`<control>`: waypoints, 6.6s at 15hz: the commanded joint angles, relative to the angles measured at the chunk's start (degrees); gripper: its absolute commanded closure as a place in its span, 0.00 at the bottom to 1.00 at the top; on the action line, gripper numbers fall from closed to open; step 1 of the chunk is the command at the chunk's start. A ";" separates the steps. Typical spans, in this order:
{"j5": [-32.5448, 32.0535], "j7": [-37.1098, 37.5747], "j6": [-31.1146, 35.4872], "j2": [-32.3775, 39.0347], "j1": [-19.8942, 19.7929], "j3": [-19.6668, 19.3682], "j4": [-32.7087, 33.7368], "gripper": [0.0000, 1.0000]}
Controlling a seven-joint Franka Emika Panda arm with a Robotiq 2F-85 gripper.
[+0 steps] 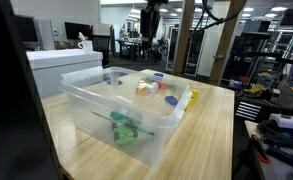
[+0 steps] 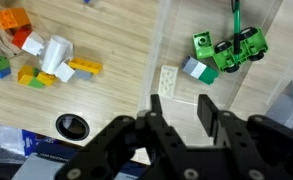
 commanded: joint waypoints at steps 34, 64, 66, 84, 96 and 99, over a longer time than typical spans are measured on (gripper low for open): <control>-21.21 12.13 10.58 25.81 -11.05 -14.29 0.55 0.00; -2.01 10.08 5.84 3.88 -3.25 -2.52 -1.25 0.64; 0.88 8.34 6.11 1.77 -1.59 -0.76 -2.15 0.64; -5.79 7.03 3.90 3.65 -8.52 -7.77 -5.92 0.00; 4.36 6.80 -1.30 4.46 -6.91 -6.16 0.04 0.00; 5.55 9.04 0.66 9.15 -6.93 -5.87 7.61 0.00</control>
